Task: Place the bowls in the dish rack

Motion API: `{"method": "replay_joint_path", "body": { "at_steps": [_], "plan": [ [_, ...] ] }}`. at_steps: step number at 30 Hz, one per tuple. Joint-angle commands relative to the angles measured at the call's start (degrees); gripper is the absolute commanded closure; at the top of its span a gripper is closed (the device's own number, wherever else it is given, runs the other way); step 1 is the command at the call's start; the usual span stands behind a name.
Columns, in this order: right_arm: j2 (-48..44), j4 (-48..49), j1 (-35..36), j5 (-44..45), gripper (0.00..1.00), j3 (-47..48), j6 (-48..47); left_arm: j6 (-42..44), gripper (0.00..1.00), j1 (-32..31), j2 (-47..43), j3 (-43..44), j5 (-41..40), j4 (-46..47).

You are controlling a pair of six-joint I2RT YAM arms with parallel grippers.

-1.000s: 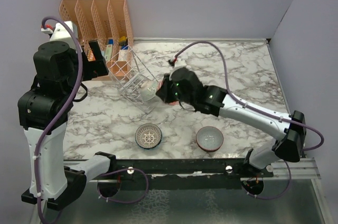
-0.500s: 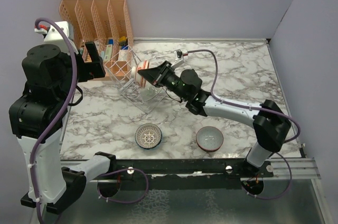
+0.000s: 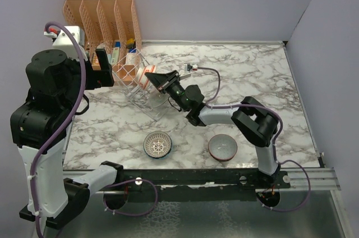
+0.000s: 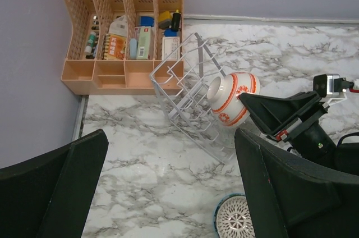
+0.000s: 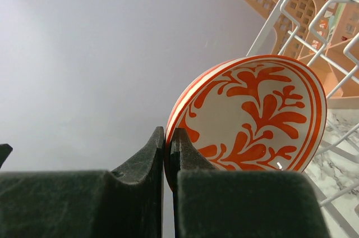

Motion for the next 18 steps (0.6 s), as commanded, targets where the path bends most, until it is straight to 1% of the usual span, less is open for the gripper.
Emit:
{"method": "replay_joint_path", "body": {
  "at_steps": [1,18],
  "plan": [
    [1.26,11.24,0.04,4.28,0.98,2.35,2.95,1.61,0.01,-0.99,-0.75,-0.82,-0.75,-0.16],
    [5.7,11.43,-0.47,4.36,0.97,-1.05,9.19,1.95,0.01,-1.53,-0.52,-3.02,-2.05,-0.05]
  ]
}}
